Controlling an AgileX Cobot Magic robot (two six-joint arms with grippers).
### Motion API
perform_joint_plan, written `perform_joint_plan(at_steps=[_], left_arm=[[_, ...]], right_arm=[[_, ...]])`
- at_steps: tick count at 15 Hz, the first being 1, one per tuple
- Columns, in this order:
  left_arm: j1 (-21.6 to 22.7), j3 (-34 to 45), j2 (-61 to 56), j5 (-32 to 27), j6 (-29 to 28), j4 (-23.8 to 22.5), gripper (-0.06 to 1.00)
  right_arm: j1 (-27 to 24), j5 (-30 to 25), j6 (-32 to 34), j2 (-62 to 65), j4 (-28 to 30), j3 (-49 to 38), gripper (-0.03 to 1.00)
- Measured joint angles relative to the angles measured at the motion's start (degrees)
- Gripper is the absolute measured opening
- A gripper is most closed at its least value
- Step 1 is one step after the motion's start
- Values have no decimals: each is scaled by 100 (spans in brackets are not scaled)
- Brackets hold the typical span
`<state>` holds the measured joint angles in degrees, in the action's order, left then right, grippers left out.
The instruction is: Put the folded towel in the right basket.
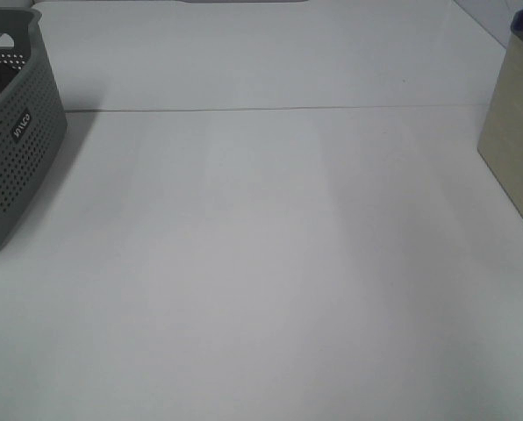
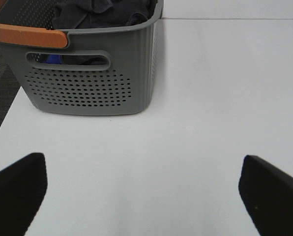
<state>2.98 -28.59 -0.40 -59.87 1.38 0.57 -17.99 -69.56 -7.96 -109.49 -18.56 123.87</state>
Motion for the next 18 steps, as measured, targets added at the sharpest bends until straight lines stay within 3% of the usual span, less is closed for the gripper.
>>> perform_joint_plan(at_steps=[3,6,7,8,9,11,15,18], left_arm=[[0,0,0,0,0,0,99],[0,0,0,0,0,0,99],[0,0,0,0,0,0,99],[0,0,0,0,0,0,99],[0,0,0,0,0,0,99],[0,0,0,0,0,0,99],[0,0,0,0,0,0,99],[0,0,0,0,0,0,99]], right_arm=[[-527,0,6,-367,464,0,6],[-579,0,189,-665,573,0,7],[-579,-11,384,-785,573,0,19],[-579,-29,435,-825,590,0,40],[-579,-34,424,-837,625,0,50],[-579,-34,-52,-854,705,0,92],[-441,-34,-178,-837,476,0,96],[544,-34,-34,-630,825,0,96]])
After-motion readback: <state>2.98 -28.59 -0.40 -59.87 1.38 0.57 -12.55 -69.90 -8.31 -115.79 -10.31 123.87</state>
